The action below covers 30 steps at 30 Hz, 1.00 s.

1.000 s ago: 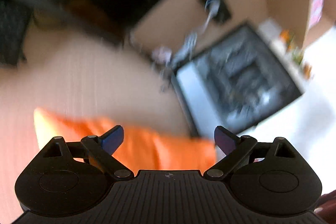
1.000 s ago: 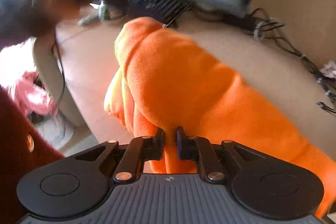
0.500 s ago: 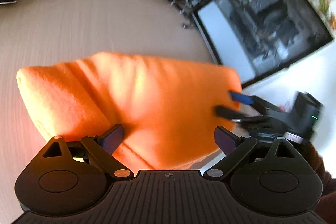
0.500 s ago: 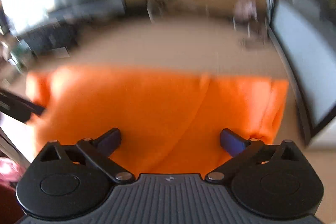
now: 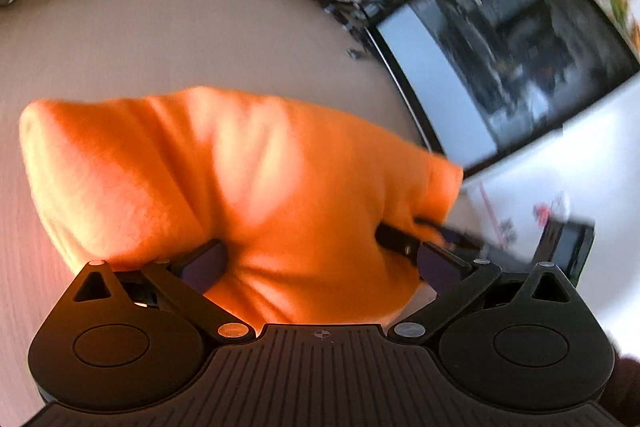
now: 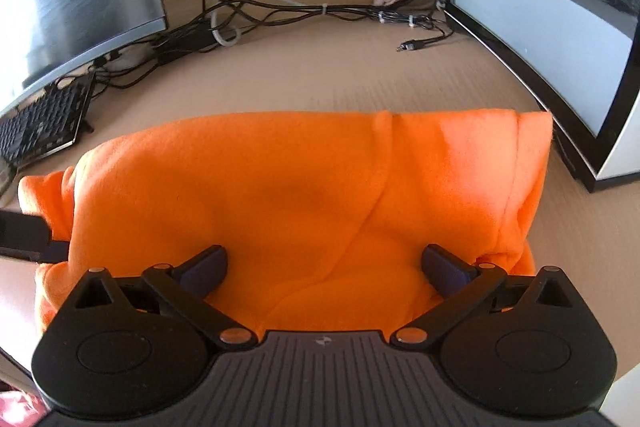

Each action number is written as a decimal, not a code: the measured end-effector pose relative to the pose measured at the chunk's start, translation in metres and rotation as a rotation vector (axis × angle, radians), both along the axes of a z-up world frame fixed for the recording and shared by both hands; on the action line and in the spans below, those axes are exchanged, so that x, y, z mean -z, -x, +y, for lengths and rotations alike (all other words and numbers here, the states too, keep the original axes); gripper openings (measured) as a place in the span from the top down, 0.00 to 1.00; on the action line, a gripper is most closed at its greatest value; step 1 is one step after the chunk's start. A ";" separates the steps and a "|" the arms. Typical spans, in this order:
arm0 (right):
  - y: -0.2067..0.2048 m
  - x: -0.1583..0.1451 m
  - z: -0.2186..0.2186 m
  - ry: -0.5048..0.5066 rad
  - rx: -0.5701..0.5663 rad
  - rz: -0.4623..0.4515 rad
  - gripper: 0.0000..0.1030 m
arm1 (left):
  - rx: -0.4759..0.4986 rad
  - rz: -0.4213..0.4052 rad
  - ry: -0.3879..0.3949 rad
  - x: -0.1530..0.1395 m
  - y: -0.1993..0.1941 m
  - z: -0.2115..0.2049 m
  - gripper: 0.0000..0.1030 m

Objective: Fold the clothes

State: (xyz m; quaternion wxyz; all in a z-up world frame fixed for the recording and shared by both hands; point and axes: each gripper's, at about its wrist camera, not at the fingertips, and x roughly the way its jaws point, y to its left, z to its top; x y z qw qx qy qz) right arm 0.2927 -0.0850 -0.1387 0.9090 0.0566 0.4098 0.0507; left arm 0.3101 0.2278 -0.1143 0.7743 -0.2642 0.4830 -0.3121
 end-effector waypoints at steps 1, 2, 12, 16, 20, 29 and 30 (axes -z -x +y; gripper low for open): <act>0.001 0.000 0.000 -0.007 0.002 0.002 0.00 | -0.027 0.013 0.013 0.001 -0.001 0.002 0.00; 0.001 0.000 -0.001 -0.007 -0.004 0.000 0.00 | -0.055 0.024 0.024 0.002 -0.002 0.003 0.00; -0.004 -0.016 -0.026 -0.048 -0.195 -0.015 0.00 | -0.169 -0.046 -0.164 -0.023 -0.044 -0.031 0.00; 0.003 -0.060 -0.043 0.007 -0.269 -0.174 0.00 | -0.242 -0.103 -0.211 -0.049 -0.031 -0.023 0.00; -0.014 -0.059 -0.035 0.192 -0.316 -0.252 0.00 | -0.346 -0.148 -0.291 -0.064 0.011 -0.013 0.00; -0.015 -0.009 -0.017 0.252 -0.363 -0.096 0.00 | -0.327 -0.242 -0.261 -0.078 0.030 -0.041 0.01; -0.010 -0.008 -0.015 0.256 -0.351 -0.107 0.00 | -0.299 -0.264 -0.224 -0.083 0.025 -0.047 0.01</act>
